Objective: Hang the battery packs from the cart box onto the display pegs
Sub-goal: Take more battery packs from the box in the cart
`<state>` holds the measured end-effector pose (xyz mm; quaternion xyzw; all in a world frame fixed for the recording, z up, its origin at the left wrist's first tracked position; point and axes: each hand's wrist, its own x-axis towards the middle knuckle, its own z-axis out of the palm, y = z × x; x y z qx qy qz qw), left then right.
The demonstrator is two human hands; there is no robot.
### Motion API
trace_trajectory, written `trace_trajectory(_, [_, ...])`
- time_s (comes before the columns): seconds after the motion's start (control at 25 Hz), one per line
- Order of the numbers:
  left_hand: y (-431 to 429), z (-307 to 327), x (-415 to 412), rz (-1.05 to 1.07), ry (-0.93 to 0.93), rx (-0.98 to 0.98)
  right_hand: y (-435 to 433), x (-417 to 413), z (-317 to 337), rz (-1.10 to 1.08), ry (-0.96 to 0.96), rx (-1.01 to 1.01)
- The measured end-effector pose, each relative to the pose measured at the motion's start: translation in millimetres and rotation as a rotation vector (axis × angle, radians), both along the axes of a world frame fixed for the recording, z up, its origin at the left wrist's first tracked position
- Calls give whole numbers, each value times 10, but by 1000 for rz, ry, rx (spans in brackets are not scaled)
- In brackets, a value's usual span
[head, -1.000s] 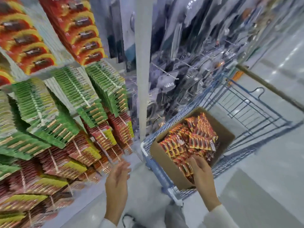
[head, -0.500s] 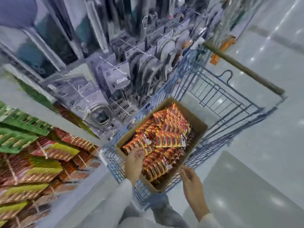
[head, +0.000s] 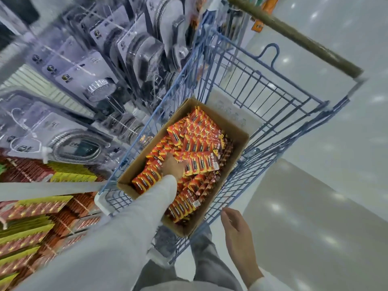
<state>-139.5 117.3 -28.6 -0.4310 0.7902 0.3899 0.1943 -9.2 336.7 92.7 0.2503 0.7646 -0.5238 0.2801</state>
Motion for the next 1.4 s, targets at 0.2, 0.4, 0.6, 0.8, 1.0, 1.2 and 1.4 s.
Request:
trace_trajectory(0.2, [-38, -113, -22, 78, 13, -7, 43, 2, -31, -1, 5, 19])
trace_trajectory(0.4, [-160, 80, 222, 217, 13, 41, -33, -29, -44, 30, -10, 22])
trace_trajectory(0.6, [-481, 568, 643, 528, 49, 501, -228, 56, -248, 61, -140, -31])
trace_trajectory(0.8, [-809, 934, 1470, 624, 44, 918, -616, 68, -781, 91, -386, -101])
trace_trajectory(1.0, [-845, 1087, 2249, 650, 189, 873, -943, -61, -1125, -80, -512, -100])
trace_trajectory(1.2, [-617, 1477, 2548, 774, 334, 745, -937, 39, -1373, -99, -398, -63])
trace_trajectory(1.4, [-493, 1737, 2545, 862, 442, 564, -767, 185, -1190, 198, -39, -59])
